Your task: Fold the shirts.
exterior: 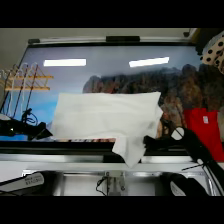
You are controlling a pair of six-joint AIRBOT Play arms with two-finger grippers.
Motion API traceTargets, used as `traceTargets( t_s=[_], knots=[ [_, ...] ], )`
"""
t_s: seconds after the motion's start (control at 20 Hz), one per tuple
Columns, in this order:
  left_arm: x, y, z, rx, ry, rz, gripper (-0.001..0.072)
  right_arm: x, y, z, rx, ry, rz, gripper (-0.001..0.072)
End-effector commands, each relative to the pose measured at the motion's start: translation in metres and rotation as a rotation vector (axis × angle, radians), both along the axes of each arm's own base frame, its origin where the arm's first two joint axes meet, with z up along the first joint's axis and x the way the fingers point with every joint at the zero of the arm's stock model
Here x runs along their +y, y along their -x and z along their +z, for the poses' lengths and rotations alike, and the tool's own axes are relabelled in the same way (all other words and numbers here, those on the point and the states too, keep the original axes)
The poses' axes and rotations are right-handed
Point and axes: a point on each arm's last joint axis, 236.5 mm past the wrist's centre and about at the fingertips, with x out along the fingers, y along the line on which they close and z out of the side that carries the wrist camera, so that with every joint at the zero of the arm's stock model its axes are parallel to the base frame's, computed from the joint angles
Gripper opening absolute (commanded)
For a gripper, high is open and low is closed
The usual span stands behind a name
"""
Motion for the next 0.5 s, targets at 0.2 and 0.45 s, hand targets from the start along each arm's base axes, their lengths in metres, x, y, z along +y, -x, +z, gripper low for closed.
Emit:
traceTargets(
  t_s=[0.2,0.45],
  knots=[
    [0.007,-0.047,0.041,-0.177,0.013,-0.05,0.0031,-0.012,-0.081,0.058,-0.249,0.065,0.078,0.0064],
    [0.0,-0.15,0.101,-0.416,0.001,0.044,0.0031,-0.056,-0.198,0.118,-0.481,0.178,-0.032,0.0064]
  ],
)
